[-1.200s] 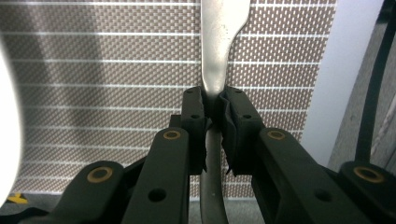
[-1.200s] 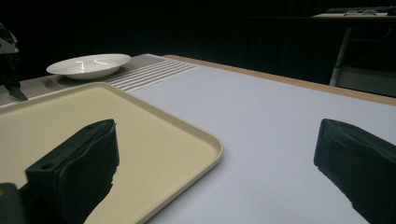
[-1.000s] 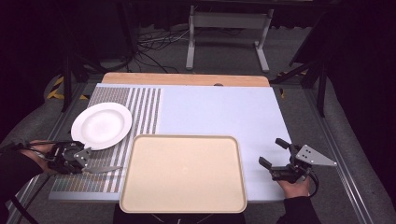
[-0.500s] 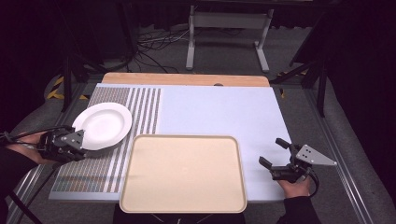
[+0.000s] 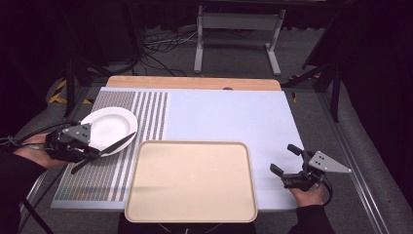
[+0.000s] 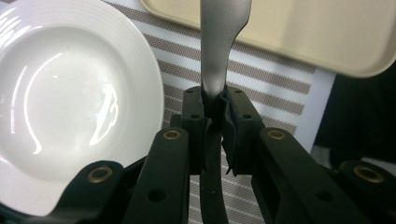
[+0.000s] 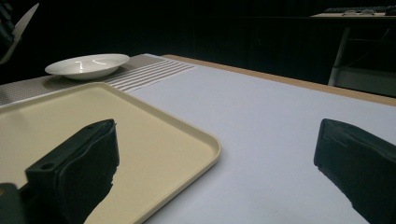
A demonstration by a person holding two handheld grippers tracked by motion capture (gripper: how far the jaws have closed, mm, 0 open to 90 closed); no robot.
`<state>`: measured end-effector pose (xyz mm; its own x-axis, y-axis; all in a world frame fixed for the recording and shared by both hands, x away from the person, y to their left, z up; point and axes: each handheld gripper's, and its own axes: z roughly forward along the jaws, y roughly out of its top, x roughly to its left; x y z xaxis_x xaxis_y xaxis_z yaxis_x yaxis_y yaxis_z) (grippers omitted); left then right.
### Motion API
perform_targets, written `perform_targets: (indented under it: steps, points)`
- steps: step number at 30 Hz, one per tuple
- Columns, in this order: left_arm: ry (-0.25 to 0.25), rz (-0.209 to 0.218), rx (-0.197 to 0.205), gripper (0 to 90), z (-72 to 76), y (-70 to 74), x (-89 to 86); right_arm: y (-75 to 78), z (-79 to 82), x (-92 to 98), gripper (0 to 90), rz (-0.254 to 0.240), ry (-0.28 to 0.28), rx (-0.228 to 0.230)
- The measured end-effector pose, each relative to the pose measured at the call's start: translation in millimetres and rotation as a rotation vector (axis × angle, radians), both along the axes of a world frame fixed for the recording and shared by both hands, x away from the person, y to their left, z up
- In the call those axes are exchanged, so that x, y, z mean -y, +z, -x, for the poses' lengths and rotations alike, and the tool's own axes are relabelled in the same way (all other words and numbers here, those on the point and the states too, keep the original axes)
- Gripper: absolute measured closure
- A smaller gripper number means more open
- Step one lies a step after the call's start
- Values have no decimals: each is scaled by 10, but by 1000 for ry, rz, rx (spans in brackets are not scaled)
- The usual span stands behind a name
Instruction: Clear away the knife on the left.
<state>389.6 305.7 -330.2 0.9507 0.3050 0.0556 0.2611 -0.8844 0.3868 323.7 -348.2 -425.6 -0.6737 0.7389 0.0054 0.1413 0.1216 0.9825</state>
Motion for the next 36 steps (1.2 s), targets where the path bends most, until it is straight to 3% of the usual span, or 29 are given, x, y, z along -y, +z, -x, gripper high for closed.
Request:
perform_targets:
  steps: [3,4,7,9,13,15,19,24,29,32,36]
  points:
    - [39,60,-42,806,-37,48,23,0,2,-1,7,-1,0,0]
    - [39,60,-42,805,-37,48,23,2,4,-1,7,-3,-1,-2]
    - [49,129,-53,805,-20,81,48,2,0,0,7,-4,6,-2]
    - [59,143,-61,805,-25,85,49,2,0,-1,7,-2,6,-1]
    - [105,211,-100,806,-52,49,57,6,7,-2,7,-4,1,-3]
    - [134,219,-118,806,-66,27,83,5,3,-1,7,-4,3,-1]
    - [118,248,-131,805,-70,11,137,5,0,-4,7,-2,3,-1]
    - [144,269,-160,805,-64,-17,277,5,2,-3,7,-3,2,-2]
    - [170,269,-190,805,-53,-33,420,6,7,-2,7,-6,1,-2]
    - [147,262,-208,805,-42,-59,526,8,8,-2,7,-6,1,-2]
    - [160,265,-235,805,-44,-78,626,9,9,-1,7,-7,2,-4]
